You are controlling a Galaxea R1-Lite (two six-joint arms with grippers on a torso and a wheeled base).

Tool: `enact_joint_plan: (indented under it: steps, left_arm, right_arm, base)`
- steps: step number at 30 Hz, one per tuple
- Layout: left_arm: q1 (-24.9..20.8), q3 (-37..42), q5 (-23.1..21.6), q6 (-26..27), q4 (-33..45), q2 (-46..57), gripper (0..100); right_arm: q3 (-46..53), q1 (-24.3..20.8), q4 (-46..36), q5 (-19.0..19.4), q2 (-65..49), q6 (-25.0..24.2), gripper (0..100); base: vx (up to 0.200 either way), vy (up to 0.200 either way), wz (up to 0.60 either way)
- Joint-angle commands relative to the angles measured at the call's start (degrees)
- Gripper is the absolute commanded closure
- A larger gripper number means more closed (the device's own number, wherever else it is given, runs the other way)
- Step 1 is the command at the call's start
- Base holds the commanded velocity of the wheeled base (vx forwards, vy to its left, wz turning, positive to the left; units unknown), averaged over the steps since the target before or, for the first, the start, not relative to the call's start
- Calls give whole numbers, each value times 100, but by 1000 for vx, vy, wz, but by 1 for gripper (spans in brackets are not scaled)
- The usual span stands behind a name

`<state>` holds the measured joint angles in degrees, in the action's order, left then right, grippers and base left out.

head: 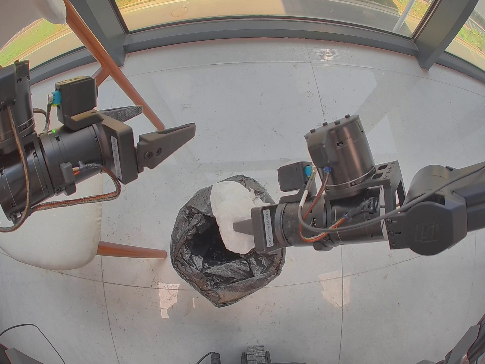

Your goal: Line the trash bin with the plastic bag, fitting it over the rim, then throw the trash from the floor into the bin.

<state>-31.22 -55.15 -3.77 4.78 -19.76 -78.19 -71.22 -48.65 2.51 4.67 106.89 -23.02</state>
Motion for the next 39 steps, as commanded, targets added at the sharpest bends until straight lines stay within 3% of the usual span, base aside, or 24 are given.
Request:
enact_joint_plan:
  steps: [1,10,14,16,17,19,24,27,34,39]
  left_arm:
    - [11,-22,8,-3,-1,-21,0]
    - [46,22,43,-56,7,76,0]
    - [450,101,43,-56,7,375,0]
    - [582,127,43,-74,7,454,0]
    - [591,127,43,-74,7,463,0]
    - [784,215,43,-74,7,700,0]
    - [1294,690,60,-65,7,1359,0]
    - [1566,1085,139,-82,16,1948,0]
    - [2357,2193,676,-654,16,3354,0]
    - [2436,2905,1045,-733,86,4383,0]
  right_arm:
    - [38,-74,4,-1,8,-10,0]
    - [424,163,56,-186,-704,-115,0]
    - [1207,919,83,-247,-1671,-379,0]
    - [1532,1455,83,-238,-2111,-388,0]
    - [1549,1490,83,-238,-2137,-388,0]
    - [1989,2185,83,-230,-2770,-370,0]
    - [2710,3107,180,-238,-4106,-309,0]
    - [3044,3362,232,-353,-4958,-274,0]
    - [4186,3556,162,-1434,-6883,-186,0]
    - [5206,3644,232,-1548,-8201,887,0]
  base:
    - [0,0,0]
    - [0,0,0]
    - [0,0,0]
    - [0,0,0]
    - [0,0,0]
    - [0,0,0]
    - [0,0,0]
    - [0,0,0]
    - [0,0,0]
    - [0,0,0]
